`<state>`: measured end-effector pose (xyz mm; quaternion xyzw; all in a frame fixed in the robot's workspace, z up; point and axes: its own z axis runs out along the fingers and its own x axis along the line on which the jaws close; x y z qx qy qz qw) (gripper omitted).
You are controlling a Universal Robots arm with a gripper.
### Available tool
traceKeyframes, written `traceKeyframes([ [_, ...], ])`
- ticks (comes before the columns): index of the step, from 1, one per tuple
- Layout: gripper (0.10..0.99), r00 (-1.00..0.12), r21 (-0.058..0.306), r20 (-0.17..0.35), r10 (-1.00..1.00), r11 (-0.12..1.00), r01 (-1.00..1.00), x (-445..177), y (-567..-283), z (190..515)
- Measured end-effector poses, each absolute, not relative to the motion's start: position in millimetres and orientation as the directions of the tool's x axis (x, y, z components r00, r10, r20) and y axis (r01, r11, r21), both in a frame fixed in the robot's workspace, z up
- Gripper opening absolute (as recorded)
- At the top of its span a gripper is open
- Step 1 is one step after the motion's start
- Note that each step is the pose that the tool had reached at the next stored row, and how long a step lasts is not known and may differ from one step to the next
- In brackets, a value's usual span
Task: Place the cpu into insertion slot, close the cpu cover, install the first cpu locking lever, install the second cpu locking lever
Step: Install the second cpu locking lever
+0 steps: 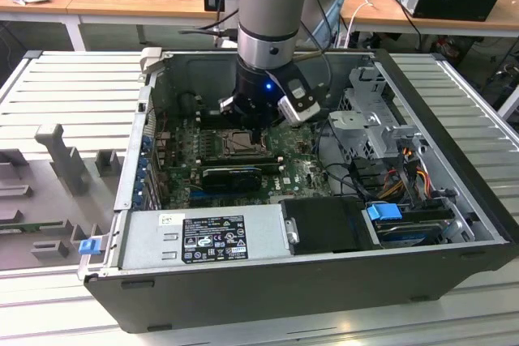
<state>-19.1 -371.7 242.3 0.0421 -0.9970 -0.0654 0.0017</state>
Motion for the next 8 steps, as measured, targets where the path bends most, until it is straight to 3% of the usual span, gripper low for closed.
traceKeyframes([
  [1, 0.106, -0.996, 0.154, -0.002, -0.084, 0.985, -0.083, -19, -373, 242],
  [8, 0.106, -0.996, 0.164, -0.003, -0.084, 0.983, -0.083, -51, -391, 237],
])
